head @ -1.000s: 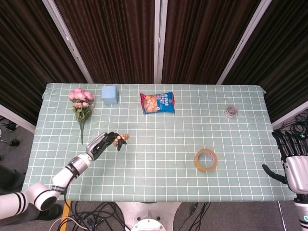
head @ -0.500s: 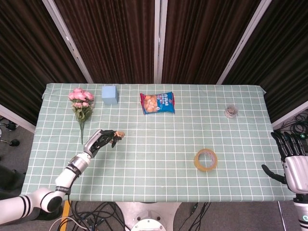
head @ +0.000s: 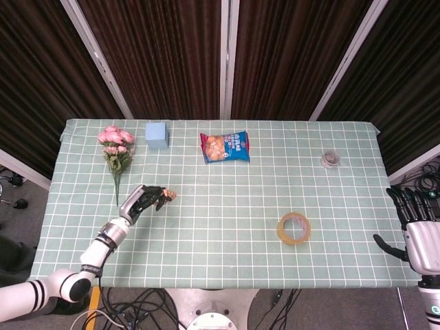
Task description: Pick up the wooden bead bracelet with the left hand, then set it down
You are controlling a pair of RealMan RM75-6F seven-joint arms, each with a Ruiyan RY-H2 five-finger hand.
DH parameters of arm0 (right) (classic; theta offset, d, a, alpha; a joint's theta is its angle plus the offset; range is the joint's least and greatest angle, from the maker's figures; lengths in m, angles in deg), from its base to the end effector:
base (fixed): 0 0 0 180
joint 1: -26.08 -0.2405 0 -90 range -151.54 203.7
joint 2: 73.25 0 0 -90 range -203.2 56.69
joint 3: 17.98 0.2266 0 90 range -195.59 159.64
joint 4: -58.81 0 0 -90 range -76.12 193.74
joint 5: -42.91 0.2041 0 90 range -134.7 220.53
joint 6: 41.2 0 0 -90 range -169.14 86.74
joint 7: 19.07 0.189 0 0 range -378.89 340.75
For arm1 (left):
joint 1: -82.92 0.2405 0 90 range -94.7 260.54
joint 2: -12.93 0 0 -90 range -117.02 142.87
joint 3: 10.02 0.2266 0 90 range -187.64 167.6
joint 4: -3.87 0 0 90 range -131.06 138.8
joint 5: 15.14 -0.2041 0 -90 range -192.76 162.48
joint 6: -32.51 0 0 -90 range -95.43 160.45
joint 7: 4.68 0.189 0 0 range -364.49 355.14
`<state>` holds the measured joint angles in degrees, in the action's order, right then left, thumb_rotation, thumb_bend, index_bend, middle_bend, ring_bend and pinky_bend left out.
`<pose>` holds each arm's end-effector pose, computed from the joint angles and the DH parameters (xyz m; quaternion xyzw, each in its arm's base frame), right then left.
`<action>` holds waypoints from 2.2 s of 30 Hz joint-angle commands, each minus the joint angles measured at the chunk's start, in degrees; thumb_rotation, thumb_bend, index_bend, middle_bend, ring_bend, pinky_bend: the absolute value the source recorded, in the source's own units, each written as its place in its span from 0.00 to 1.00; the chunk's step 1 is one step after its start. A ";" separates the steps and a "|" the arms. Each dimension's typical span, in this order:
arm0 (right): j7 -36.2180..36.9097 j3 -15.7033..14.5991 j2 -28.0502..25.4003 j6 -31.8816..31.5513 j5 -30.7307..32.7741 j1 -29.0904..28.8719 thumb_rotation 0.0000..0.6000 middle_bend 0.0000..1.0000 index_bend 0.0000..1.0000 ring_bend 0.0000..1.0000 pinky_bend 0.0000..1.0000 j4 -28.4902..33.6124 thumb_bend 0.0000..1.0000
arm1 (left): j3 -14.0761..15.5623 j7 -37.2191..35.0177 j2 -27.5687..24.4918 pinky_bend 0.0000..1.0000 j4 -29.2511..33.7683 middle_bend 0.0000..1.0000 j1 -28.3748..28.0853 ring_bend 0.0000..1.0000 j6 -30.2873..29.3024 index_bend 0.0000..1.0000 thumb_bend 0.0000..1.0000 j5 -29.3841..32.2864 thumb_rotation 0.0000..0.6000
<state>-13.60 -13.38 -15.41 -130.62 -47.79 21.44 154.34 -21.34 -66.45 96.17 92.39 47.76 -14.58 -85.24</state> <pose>-0.2562 -0.2263 0.1893 0.5919 -0.3506 0.4477 0.5712 -0.1470 0.3393 -0.0236 -0.3362 -0.7952 -0.4972 0.0858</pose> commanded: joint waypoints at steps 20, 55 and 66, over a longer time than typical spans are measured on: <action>0.08 0.02 -0.06 0.03 0.13 0.06 1.00 0.08 0.00 0.00 0.00 0.10 0.06 | -0.89 -1.97 0.11 0.09 -0.56 0.69 1.51 0.40 0.90 0.62 0.76 -4.55 0.24; 0.04 0.19 0.07 0.70 0.80 -0.16 1.00 0.08 0.00 0.00 0.00 0.04 0.06 | -1.16 -2.57 0.07 0.09 -1.36 0.72 1.05 0.40 2.13 0.62 0.56 -4.82 0.43; -0.16 0.27 0.09 0.47 0.79 -0.08 1.00 0.08 0.00 0.00 0.00 0.19 0.06 | -1.37 -2.52 0.13 0.09 -1.28 0.72 1.23 0.40 2.11 0.62 0.62 -4.71 0.49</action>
<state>-13.76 -13.12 -15.33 -130.14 -47.01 21.34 154.53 -22.71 -68.98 96.29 91.10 48.98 -12.46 -89.94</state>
